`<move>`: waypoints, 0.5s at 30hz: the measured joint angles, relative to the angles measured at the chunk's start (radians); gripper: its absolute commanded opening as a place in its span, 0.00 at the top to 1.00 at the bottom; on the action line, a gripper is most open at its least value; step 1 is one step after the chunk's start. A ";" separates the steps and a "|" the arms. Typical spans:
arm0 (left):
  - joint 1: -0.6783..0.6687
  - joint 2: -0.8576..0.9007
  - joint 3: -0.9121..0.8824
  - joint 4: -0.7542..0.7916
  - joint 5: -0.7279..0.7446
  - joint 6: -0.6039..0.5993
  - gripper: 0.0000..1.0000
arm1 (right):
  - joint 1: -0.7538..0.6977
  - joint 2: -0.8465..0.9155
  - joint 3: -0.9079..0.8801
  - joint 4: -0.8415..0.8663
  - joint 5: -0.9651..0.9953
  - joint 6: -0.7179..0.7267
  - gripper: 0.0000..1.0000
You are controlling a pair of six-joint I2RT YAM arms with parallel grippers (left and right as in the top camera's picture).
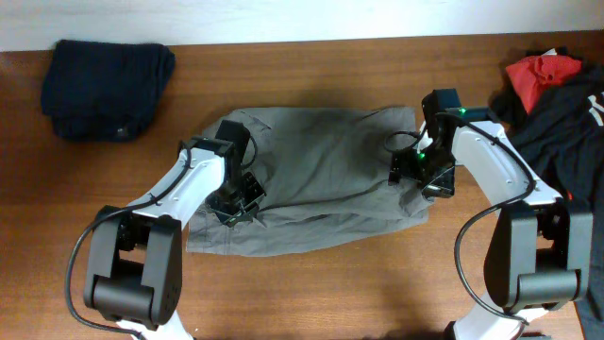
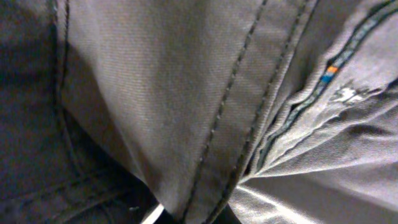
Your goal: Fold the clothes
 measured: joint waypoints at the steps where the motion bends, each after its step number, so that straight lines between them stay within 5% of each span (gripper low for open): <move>1: 0.000 0.000 0.000 -0.008 0.000 0.000 0.99 | 0.000 0.000 0.000 0.000 0.000 0.000 0.21; 15: 0.000 -0.219 -0.002 -0.148 -0.061 0.021 0.99 | 0.000 0.000 0.000 -0.047 0.000 0.000 0.20</move>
